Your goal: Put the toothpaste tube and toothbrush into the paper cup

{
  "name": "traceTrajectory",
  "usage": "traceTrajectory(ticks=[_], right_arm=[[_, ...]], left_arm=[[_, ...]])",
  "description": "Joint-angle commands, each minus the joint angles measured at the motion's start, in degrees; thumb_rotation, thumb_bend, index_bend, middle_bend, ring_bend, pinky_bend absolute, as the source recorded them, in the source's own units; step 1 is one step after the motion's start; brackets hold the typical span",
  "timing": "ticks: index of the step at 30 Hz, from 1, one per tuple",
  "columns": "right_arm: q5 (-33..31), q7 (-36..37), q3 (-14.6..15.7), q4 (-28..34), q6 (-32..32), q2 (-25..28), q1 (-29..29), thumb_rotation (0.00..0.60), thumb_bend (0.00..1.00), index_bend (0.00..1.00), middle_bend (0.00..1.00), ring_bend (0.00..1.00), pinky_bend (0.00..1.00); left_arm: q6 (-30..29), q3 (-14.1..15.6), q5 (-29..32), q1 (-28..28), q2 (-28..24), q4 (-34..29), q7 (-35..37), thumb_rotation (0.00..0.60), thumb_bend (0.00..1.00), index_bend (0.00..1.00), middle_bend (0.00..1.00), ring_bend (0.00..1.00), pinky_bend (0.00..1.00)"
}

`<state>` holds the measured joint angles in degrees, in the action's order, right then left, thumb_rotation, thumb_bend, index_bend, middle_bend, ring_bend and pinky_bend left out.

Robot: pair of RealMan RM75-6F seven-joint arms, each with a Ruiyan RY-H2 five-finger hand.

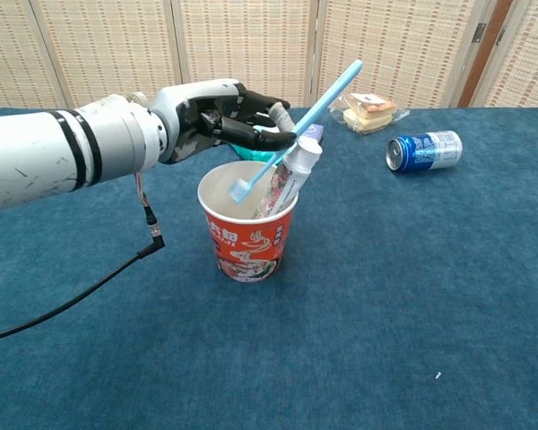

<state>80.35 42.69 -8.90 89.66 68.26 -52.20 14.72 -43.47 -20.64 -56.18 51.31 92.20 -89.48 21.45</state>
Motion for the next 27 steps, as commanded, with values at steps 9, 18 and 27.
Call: traceTrajectory(ticks=[9, 18, 27], right_arm=[[-0.18, 0.28, 0.14, -0.51, -0.46, -0.29, 0.05, 0.6, 0.18, 0.29, 0.03, 0.0, 0.12], [-0.13, 0.01, 0.17, -0.31, -0.84, -0.49, 0.3, 0.6, 0.18, 0.28, 0.03, 0.0, 0.11], [-0.36, -1.03, 0.11, 0.39, -1.57, -0.7, 0.83, 0.6, 0.18, 0.28, 0.03, 0.0, 0.11]], left_arm=[[0.77, -0.29, -3.29, -1.07, 1.41, 2.39, 4.09, 0.6, 0.43, 0.71, 0.0, 0.0, 0.0], [-0.28, -0.31, -4.24, -2.62, -0.2, 0.4, 4.8, 0.6, 0.43, 0.42, 0.0, 0.0, 0.0], [-1.28, -0.23, -4.64, -4.11, -0.99, -0.47, 5.86, 0.6, 0.42, 0.34, 0.0, 0.0, 0.0]])
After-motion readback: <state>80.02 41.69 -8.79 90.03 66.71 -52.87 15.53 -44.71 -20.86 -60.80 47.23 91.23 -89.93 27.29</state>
